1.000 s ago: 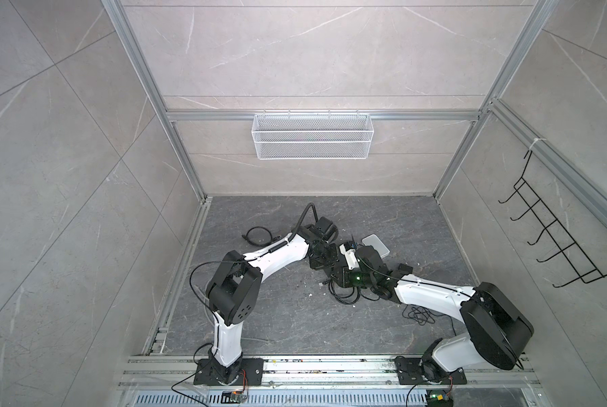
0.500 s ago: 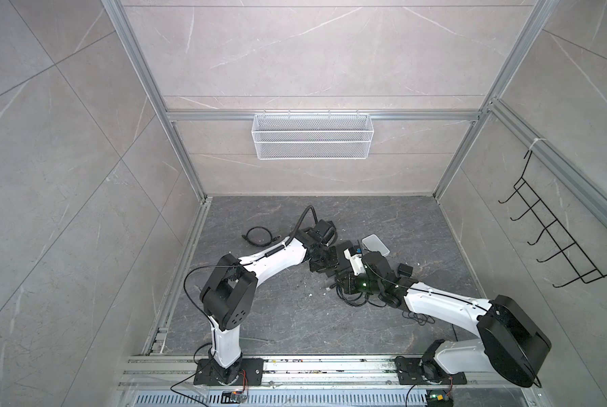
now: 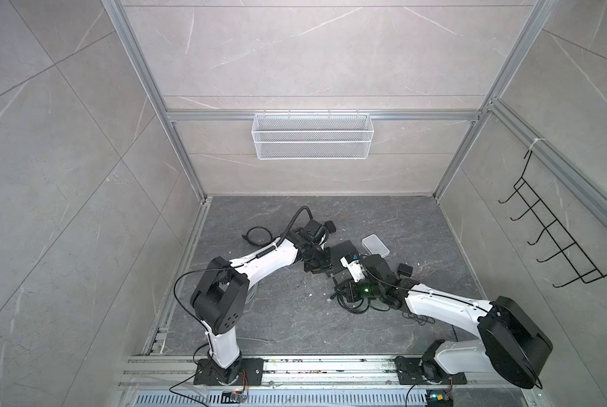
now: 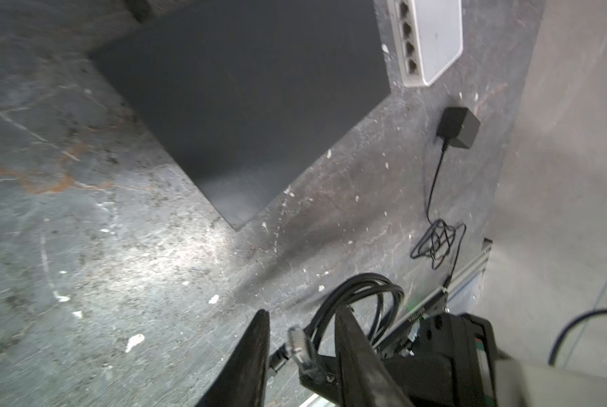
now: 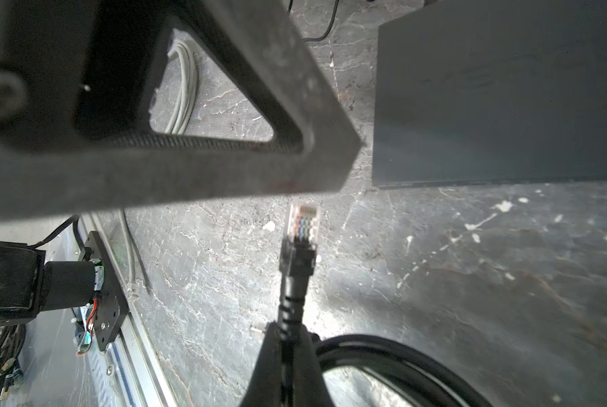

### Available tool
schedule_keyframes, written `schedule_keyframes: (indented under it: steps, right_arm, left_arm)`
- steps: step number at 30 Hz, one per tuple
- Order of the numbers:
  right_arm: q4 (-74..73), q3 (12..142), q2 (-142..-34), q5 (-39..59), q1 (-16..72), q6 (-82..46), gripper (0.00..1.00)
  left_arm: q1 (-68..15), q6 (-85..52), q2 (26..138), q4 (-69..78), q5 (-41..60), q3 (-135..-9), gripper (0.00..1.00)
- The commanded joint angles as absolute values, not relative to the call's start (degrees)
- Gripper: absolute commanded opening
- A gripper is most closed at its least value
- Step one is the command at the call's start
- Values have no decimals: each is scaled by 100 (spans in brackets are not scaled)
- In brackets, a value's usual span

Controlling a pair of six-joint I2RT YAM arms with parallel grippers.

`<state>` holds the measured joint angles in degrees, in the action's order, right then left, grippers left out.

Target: Insert the plug into the switch port

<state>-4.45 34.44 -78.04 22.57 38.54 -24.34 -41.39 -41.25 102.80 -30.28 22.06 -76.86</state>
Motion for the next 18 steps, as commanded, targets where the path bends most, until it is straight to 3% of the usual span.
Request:
schedule_keyframes:
  steps: [1,11,14,18]
  right_arm:
    - [-378,3489,-7883,2398,3804,-2312,4]
    - [-391,3529,-7926,2730,3669,-2298,4]
    - [-325,3628,-8051,3342,3550,-2204,5]
    - [-11,3878,-8340,4035,3482,-1918,4]
  left_arm:
    - [-4140,-3804,10070,-2982,2675,-7631,33]
    - [-4139,-3174,10196,-3361,2794,-7793,30]
    - [-4065,-1729,10151,-3656,3010,-7846,34]
    - [-3394,210,10044,-3639,4243,-7645,36]
